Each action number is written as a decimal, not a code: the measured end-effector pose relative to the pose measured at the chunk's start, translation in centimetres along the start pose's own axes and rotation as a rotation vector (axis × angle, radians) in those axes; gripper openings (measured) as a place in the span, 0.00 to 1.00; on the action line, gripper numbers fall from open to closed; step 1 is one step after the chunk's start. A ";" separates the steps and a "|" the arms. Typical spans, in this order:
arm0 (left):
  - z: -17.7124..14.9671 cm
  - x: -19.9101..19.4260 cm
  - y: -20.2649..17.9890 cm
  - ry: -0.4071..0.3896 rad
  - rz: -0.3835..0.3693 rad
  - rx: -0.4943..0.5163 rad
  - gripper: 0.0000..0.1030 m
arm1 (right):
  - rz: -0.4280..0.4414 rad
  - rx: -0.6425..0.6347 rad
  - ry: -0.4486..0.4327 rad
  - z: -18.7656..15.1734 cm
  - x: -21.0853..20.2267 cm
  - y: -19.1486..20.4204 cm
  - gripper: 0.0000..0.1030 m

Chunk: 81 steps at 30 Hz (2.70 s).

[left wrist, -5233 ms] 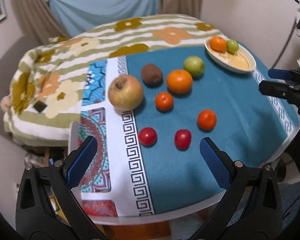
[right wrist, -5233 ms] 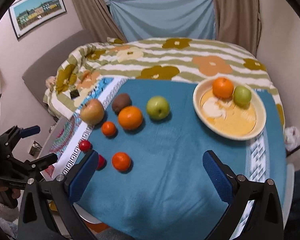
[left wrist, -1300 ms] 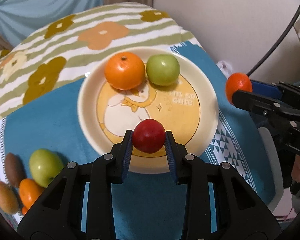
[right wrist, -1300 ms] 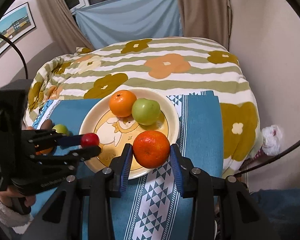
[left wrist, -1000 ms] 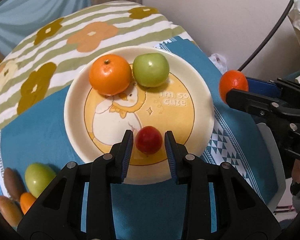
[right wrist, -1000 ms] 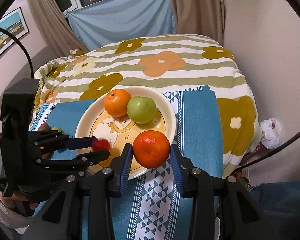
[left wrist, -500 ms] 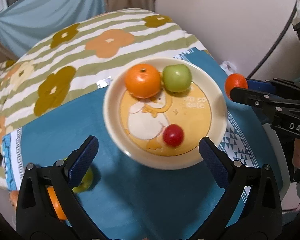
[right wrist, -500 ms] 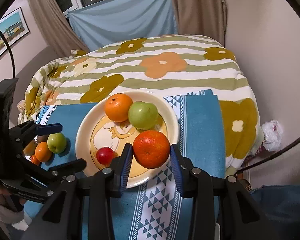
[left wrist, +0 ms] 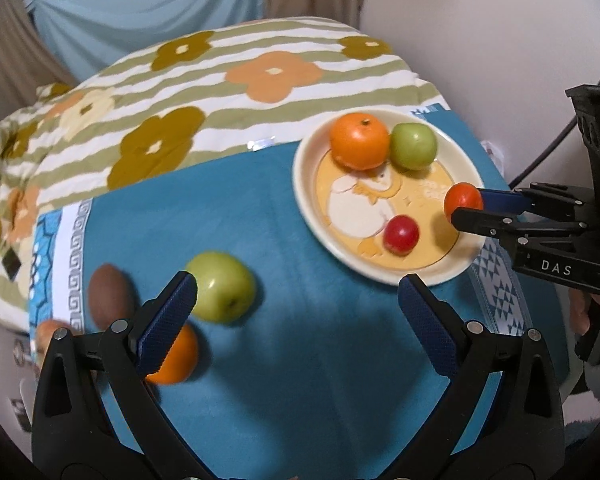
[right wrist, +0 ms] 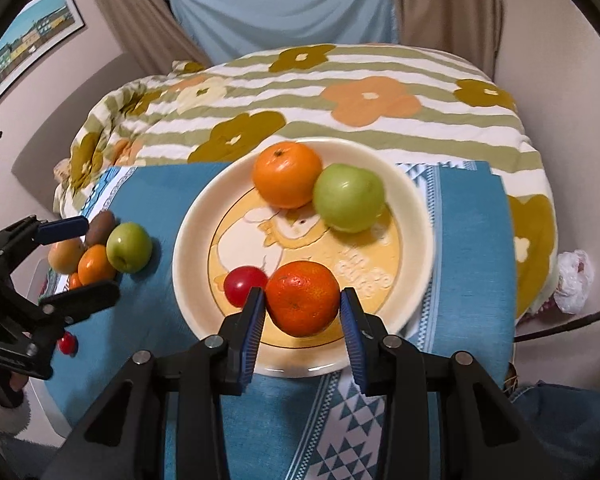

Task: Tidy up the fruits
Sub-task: 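Carry the tomato and tangerine into the cream bowl and release both, then move both tools back toward the apple and kiwi on the cloth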

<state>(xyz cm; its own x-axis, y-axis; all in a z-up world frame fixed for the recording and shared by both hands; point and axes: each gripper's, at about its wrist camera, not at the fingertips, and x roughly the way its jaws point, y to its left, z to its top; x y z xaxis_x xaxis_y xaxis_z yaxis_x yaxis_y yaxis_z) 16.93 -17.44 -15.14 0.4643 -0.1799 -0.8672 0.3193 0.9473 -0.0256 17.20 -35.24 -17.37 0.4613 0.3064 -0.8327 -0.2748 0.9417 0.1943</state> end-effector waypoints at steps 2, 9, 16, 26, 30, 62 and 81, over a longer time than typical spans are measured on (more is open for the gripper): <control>-0.6 -0.2 0.5 0.002 0.006 -0.021 1.00 | -0.007 -0.010 -0.010 -0.1 0.0 0.1 0.34; -2.1 -0.8 1.0 0.000 0.023 -0.065 1.00 | 0.012 -0.015 -0.055 -0.3 -0.7 -0.3 0.92; -2.9 -1.9 0.8 -0.012 0.044 -0.083 1.00 | 0.002 -0.009 -0.079 -1.0 -1.5 -0.5 1.00; -3.1 -4.7 -0.3 -0.063 0.066 -0.097 1.00 | 0.016 -0.016 -0.086 -1.4 -4.2 -0.4 1.00; -3.5 -6.6 -0.6 -0.097 0.075 -0.120 1.00 | 0.017 -0.034 -0.098 -1.4 -5.7 0.0 1.00; -12.6 -17.0 13.0 -0.143 0.165 -0.232 1.00 | 0.075 -0.040 -0.089 -3.0 -7.6 14.7 1.00; -10.0 -7.6 22.3 -0.053 -0.038 -0.027 1.00 | -0.037 0.198 -0.038 -2.2 1.2 22.4 0.99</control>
<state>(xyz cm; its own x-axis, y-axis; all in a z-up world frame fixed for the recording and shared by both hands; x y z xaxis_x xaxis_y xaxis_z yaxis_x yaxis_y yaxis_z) 12.22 7.73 -14.08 0.4953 -0.2290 -0.8380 0.3158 0.9461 -0.0719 9.76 -14.12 -15.10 0.5001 0.2723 -0.8220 -0.0872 0.9603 0.2650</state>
